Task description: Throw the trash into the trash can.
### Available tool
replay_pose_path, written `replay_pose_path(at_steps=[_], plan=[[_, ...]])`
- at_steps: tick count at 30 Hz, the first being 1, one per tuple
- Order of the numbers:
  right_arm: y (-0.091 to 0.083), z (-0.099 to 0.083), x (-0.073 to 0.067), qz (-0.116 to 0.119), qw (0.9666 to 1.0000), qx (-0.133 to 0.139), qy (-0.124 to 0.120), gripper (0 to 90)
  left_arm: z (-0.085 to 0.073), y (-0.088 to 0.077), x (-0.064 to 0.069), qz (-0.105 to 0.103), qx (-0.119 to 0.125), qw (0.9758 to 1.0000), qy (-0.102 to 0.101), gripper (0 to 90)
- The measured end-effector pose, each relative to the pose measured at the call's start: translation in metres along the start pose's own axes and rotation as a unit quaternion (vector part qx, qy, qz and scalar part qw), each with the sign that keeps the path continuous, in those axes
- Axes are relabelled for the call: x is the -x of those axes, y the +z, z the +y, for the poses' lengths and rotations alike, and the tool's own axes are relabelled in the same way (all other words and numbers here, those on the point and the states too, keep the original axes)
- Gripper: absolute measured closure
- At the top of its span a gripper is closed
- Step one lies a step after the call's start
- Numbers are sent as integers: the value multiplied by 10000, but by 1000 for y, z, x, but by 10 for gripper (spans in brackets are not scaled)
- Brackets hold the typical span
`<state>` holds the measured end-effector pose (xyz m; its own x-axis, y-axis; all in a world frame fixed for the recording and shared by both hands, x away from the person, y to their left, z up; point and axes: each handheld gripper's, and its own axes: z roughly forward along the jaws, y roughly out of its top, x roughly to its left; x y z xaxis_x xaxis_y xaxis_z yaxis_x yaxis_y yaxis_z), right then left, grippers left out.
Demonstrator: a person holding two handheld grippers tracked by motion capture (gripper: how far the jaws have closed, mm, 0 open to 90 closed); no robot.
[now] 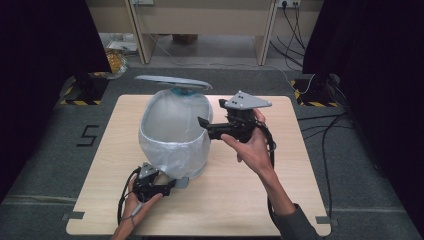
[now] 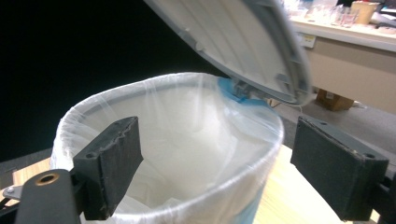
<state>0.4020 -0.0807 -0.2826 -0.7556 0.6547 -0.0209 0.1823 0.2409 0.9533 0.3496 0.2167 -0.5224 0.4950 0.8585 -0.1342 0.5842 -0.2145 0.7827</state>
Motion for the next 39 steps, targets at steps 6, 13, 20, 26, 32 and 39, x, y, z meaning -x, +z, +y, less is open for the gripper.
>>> replay_pose_path(at_steps=[6, 13, 20, 26, 32, 39], plan=[[-17, -14, 12, -124, 9999, 41, 80, 158, 0, 0, 0, 6, -4, 10000, 7, 181], [-39, -42, 32, -421, 9986, 95, 293, 158, 0, 0, -1, 9, -31, 10000, 43, 181], [-55, -72, 51, -638, 9963, 12, 580, 159, 0, 0, -1, 8, -35, 10000, 41, 181], [-64, -91, 59, -792, 9944, -4, 702, 163, 0, 0, -1, 11, -37, 10000, 46, 181], [-69, -110, 63, -924, 9927, -80, 765, 163, 0, 0, -1, 17, -43, 10000, 57, 181], [-74, -129, 64, -1035, 9913, -177, 795, 163, 0, 0, -1, 19, -43, 10000, 55, 181]])
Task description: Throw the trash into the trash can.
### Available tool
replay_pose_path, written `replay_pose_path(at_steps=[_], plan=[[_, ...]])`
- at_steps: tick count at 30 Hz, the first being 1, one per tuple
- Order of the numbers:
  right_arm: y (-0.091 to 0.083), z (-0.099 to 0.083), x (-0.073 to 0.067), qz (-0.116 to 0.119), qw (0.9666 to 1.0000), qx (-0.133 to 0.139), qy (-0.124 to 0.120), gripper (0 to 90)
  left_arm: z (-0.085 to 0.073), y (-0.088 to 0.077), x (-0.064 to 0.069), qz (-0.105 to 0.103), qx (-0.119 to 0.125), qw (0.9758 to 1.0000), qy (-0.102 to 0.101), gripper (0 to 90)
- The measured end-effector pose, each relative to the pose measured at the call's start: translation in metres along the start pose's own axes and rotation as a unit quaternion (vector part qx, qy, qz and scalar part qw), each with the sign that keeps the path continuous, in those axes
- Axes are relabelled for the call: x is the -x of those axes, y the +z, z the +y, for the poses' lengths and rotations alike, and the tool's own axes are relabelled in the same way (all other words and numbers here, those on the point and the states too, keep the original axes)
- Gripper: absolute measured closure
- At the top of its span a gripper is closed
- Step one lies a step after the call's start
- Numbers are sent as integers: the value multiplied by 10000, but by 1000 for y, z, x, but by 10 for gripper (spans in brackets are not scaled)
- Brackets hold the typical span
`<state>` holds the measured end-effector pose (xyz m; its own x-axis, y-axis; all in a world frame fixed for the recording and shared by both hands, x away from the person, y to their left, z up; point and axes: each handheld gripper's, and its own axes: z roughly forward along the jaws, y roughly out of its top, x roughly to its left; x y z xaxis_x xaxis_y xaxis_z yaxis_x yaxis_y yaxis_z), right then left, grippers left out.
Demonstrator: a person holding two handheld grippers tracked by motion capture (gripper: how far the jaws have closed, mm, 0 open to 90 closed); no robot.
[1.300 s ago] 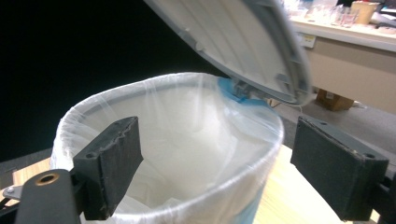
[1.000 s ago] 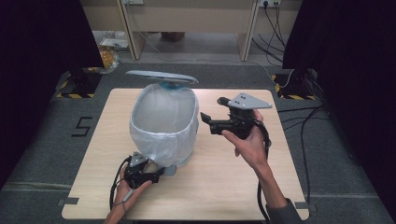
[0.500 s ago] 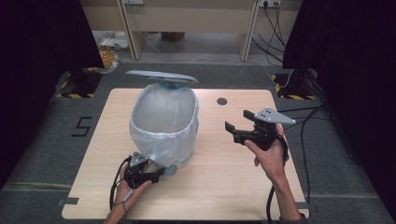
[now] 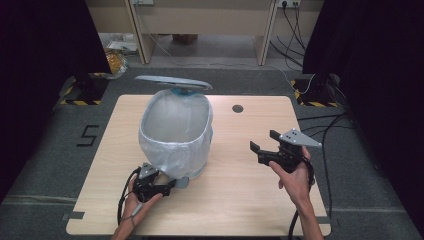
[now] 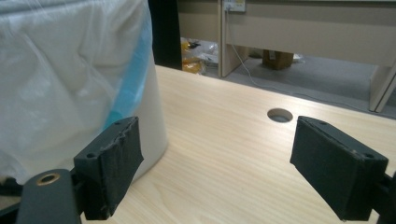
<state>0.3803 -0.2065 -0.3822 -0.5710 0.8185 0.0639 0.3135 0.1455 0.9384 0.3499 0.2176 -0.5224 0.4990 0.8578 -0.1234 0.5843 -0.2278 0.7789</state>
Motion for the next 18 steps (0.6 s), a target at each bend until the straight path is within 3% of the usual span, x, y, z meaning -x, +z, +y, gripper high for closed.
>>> replay_pose_path(at_steps=[12, 18], plan=[[1, -39, 3, -135, 9995, -285, 72, 156, 0, 0, 0, -1, -3, 10000, -1, 181], [-1, -50, 5, -137, 9994, -293, 132, 155, 0, 0, 0, -3, -4, 10000, -2, 181]])
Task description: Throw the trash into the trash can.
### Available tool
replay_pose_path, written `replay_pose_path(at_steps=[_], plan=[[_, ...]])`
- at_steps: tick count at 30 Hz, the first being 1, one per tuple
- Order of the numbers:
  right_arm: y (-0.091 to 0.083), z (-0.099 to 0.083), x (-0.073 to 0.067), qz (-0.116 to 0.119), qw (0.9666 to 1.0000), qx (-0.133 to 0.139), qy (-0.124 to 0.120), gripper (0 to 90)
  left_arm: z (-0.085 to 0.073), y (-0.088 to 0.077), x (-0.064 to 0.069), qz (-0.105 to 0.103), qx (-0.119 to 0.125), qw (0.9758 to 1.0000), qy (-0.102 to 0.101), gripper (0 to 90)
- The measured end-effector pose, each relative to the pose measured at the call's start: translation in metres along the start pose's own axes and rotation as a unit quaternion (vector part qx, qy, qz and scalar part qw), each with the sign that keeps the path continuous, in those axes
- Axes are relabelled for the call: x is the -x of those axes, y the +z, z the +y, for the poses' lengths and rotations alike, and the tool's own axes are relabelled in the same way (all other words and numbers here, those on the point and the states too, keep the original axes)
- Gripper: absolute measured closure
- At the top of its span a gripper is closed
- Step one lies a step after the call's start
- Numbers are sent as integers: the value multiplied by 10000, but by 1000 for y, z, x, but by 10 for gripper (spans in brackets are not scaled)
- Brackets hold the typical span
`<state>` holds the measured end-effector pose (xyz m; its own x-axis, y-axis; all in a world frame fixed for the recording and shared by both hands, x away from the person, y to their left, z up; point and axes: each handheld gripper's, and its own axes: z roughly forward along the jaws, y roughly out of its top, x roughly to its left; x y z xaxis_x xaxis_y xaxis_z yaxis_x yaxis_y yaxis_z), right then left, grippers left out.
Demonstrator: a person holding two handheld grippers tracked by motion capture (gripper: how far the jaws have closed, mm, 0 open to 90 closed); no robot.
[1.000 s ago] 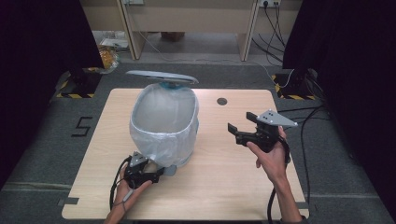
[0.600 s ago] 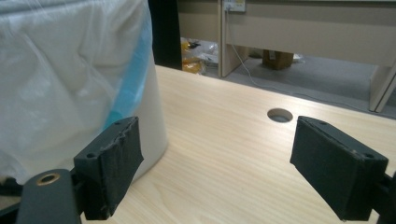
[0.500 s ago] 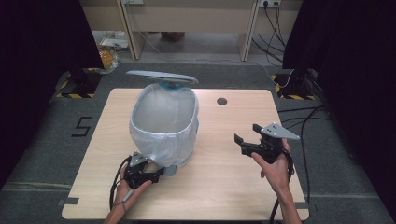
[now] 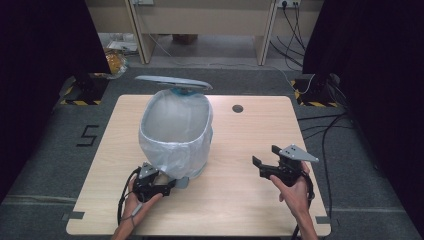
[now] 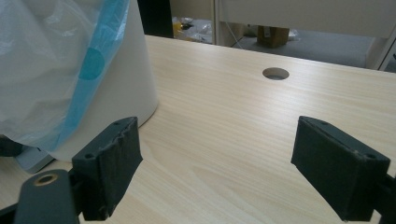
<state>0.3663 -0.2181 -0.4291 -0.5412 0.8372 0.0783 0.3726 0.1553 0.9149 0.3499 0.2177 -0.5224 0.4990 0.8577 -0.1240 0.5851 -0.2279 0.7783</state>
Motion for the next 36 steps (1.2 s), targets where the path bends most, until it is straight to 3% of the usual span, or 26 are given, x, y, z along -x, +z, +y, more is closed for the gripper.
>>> replay_pose_path(at_steps=[9, 27, 36], plan=[[1, -15, -1, -21, 10000, -43, 51, 157, 0, 0, 0, -9, 12, 10000, -24, 181], [9, -63, -3, -146, 9976, -675, -11, 157, 0, 1, -1, -35, 10, 10000, -54, 181], [15, -78, -10, -162, 9938, -1093, -137, 160, 0, 0, 0, -28, 3, 10000, -44, 181]])
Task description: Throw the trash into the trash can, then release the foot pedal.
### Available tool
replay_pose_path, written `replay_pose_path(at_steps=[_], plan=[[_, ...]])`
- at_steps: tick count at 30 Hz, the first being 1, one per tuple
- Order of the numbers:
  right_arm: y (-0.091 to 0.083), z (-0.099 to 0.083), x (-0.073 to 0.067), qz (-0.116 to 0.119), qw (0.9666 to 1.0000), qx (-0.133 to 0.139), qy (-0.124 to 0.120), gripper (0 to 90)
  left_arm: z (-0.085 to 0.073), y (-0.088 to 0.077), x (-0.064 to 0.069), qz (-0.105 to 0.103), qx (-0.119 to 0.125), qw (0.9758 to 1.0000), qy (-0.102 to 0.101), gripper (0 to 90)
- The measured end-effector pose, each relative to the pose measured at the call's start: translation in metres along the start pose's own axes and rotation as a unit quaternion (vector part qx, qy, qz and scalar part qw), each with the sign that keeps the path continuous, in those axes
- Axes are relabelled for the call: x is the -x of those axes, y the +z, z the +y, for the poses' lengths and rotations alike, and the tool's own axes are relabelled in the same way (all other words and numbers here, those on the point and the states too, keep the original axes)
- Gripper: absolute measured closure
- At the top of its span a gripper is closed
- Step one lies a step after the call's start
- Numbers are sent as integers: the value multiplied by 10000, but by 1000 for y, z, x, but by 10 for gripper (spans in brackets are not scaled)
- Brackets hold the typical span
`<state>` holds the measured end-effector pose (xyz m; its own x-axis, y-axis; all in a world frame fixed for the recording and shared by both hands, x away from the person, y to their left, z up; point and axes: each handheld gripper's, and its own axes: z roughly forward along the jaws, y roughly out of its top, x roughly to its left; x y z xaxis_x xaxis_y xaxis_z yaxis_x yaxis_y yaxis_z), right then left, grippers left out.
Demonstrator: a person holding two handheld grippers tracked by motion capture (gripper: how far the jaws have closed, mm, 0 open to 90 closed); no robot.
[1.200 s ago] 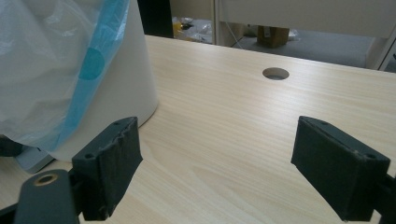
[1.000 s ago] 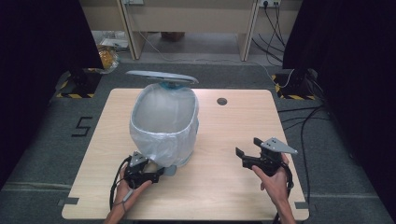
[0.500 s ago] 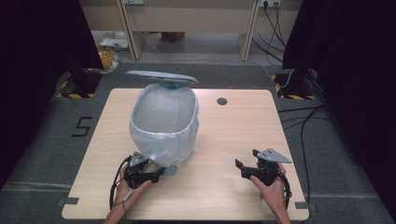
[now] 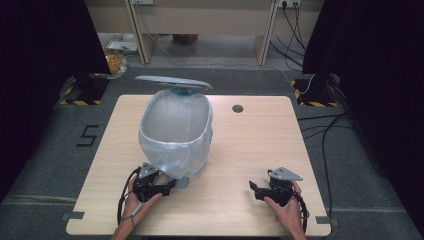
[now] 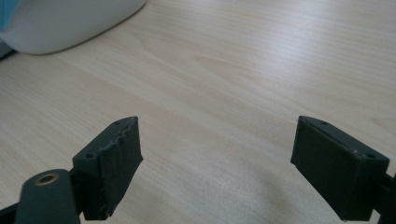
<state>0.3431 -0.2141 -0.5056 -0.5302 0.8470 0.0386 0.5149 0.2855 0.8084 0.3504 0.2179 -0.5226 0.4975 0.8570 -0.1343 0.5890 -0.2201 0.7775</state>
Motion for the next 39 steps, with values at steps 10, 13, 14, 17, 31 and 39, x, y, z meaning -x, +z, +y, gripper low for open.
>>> replay_pose_path(at_steps=[10, 13, 14, 17, 31, 39], plan=[[4, -8, -5, -35, 9993, -357, -65, 161, 0, 0, 0, -16, 2, 10000, -18, 181], [5, -9, -4, -65, 9989, -451, -89, 163, 0, 0, 0, -20, 1, 10000, -24, 181], [4, -10, -5, -78, 9989, -456, -52, 164, 0, 0, 0, -19, 1, 10000, -24, 181], [5, -10, -6, -120, 9978, -645, -82, 151, 0, 0, 0, -21, 0, 10000, -25, 181], [5, -11, -9, -210, 9975, -670, -125, 147, 0, 0, 0, -22, -1, 10000, -25, 181], [5, -11, -9, -213, 9975, -670, -123, 146, 0, 0, 0, -22, 1, 10000, -24, 181]])
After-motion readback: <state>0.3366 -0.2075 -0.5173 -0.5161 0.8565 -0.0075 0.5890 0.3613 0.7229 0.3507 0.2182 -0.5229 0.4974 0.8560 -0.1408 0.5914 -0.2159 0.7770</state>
